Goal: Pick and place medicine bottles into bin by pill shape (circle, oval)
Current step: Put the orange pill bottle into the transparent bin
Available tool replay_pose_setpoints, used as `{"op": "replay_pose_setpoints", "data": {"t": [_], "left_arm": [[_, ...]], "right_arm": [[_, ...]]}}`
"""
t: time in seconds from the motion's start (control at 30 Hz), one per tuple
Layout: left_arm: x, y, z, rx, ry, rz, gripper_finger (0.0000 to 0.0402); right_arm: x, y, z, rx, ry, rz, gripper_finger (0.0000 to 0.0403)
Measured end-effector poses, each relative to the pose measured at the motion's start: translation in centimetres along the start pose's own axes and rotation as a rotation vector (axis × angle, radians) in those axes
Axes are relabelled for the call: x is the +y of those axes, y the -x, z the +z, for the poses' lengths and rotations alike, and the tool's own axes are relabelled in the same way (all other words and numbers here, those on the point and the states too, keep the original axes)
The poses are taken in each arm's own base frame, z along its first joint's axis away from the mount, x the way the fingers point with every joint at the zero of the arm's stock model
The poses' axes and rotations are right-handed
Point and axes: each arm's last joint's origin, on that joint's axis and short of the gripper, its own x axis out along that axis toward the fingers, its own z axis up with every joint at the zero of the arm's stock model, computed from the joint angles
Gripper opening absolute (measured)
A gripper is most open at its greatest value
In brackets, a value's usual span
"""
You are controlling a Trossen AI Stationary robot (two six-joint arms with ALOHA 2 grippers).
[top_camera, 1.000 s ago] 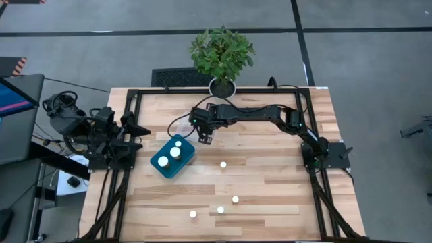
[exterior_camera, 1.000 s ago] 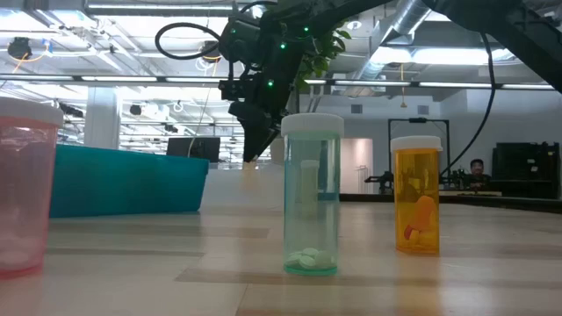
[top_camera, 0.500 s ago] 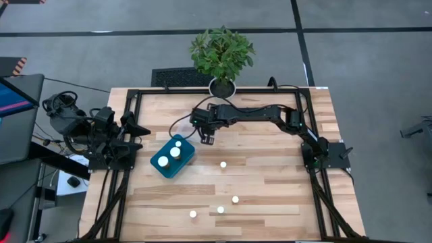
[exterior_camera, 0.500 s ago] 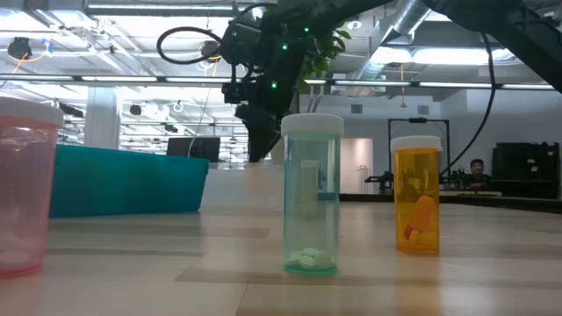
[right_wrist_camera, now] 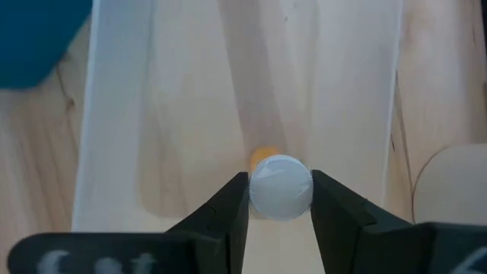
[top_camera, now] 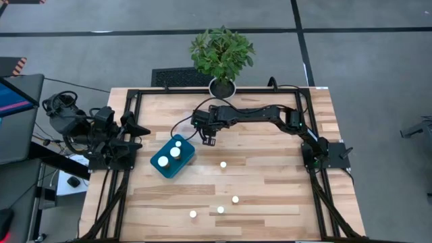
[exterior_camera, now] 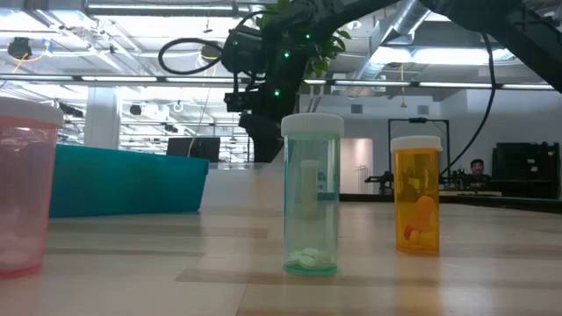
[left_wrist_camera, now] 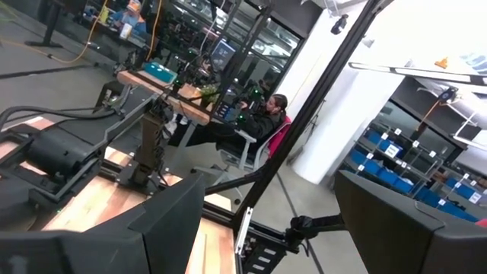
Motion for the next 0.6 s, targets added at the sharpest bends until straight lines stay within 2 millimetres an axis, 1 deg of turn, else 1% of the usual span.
{"op": "replay_pose_setpoints", "data": {"t": [0.07, 0.17, 0.33, 0.47, 0.6], "left_arm": [[0.0, 0.0, 0.0, 0.0, 0.005, 0.0, 0.0288], [0.0, 0.0, 0.0, 0.0, 0.005, 0.001, 0.0288], [0.0, 0.0, 0.0, -0.001, 0.005, 0.003, 0.0288], [0.0, 0.0, 0.0, -0.002, 0.004, 0.006, 0.0288], [0.1, 0.0, 0.0, -0.013, 0.004, 0.024, 0.0288]], "right_arm": [[0.0, -0.1, 0.0, -0.002, 0.0, 0.0, 0.0136], [0.2, -1.0, 0.1, -0.006, -0.002, -0.004, 0.0135], [0.7, -1.1, 0.0, 0.007, 0.012, 0.0, 0.0134], [0.6, -1.2, 0.1, -0.005, 0.011, -0.001, 0.0138], [0.4, -1.3, -0.1, 0.019, 0.005, 0.002, 0.0138]]}}
